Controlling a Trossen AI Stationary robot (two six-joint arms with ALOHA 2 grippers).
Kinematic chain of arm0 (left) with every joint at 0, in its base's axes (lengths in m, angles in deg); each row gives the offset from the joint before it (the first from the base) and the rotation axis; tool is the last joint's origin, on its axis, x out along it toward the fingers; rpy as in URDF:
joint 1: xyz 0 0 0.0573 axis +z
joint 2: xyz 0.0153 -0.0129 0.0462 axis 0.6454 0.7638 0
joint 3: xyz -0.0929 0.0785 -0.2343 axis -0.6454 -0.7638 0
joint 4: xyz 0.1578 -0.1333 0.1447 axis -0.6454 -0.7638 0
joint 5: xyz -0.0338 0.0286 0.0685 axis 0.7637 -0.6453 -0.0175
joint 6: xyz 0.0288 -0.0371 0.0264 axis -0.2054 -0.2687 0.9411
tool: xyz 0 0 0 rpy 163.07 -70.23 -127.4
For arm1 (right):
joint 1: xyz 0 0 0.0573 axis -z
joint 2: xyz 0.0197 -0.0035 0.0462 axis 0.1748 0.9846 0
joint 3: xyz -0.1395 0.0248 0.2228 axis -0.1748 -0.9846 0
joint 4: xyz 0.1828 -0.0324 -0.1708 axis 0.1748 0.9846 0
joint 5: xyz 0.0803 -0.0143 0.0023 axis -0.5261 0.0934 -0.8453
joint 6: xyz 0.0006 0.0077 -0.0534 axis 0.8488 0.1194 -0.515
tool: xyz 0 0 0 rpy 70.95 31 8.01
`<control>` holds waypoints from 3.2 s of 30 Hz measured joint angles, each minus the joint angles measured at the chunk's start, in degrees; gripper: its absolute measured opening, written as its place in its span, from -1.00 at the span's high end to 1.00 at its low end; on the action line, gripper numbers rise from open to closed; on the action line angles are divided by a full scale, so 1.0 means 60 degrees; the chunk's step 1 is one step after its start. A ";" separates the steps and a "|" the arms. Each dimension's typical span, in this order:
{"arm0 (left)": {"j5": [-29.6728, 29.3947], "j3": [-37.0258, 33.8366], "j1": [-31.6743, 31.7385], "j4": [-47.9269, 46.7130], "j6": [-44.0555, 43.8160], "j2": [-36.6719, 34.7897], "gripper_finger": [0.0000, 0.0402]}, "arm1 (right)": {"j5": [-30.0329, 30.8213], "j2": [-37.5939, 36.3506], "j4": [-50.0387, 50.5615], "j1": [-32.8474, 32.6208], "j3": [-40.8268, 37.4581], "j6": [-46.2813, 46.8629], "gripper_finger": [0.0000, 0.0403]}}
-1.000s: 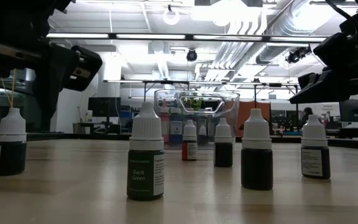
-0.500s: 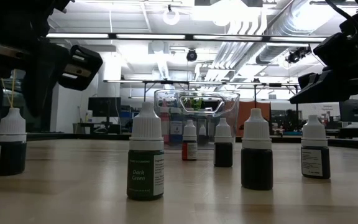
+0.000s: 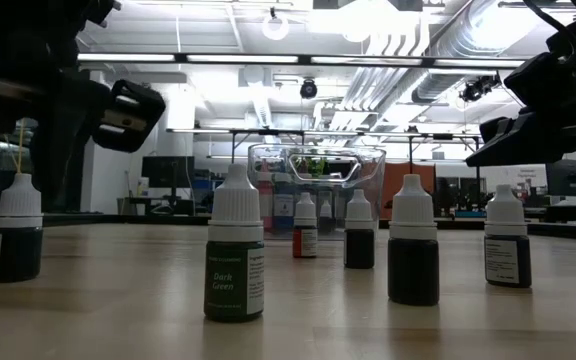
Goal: Pick & Place food coloring
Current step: Put the bottom small green food coloring bottle into the transparent bin
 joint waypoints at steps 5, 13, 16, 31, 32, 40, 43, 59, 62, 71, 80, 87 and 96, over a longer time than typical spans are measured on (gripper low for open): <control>0.0026 -0.0003 0.0000 0.0175 -0.0002 0.0250 0.41 | 0.0003 -0.0001 -0.0001 0.0000 0.0001 0.0000 1.00; 0.0017 -0.0003 0.0000 0.0418 -0.0093 0.0278 0.39 | 0.0000 -0.0004 0.0003 0.0000 0.0002 0.0000 1.00; -0.0119 -0.0003 0.0000 0.0283 -0.0100 0.0278 0.42 | 0.0003 -0.0004 -0.0001 0.0000 0.0000 0.0000 1.00; -0.0367 -0.0003 0.0000 0.0235 -0.0329 0.0267 0.85 | 0.0000 0.0000 0.0003 0.0000 0.0000 0.0000 1.00; -0.0424 -0.0003 0.0000 0.0242 -0.0343 0.0264 0.85 | 0.0002 0.0000 0.0003 0.0001 0.0001 0.0000 1.00; -0.0862 0.0157 0.0098 0.0327 -0.1307 0.0153 0.86 | 0.0000 -0.0004 -0.0001 0.0001 0.0002 0.0000 1.00; -0.0943 0.0253 0.0158 0.0295 -0.1730 -0.0089 0.86 | 0.0004 -0.0003 0.0004 0.0002 0.0003 0.0000 1.00; -0.2497 0.2149 0.1158 -0.2479 -0.2121 -0.1714 0.87 | 0.0000 0.0000 -0.0006 0.0003 0.0000 0.0000 1.00; -0.2791 0.2846 0.1538 -0.3349 -0.2286 -0.1740 0.87 | 0.0000 0.0000 0.0006 0.0003 0.0000 0.0000 1.00; -0.4434 0.4790 0.2634 -0.5228 -0.3238 -0.1343 0.87 | 0.0000 0.0000 0.0002 0.0000 0.0003 0.0000 1.00; -0.5005 0.4948 0.4087 -0.5007 -0.4963 -0.0471 0.87 | 0.0000 -0.0004 0.0007 0.0003 0.0003 0.0000 1.00; -0.4888 0.4945 0.4959 -0.4318 -0.4965 0.0546 0.84 | 0.0000 -0.0002 0.0007 0.0001 0.0004 0.0000 1.00; -0.4867 0.4941 0.5618 -0.3537 -0.5233 0.1389 0.82 | 0.0002 0.0000 0.0007 0.0001 0.0004 0.0000 1.00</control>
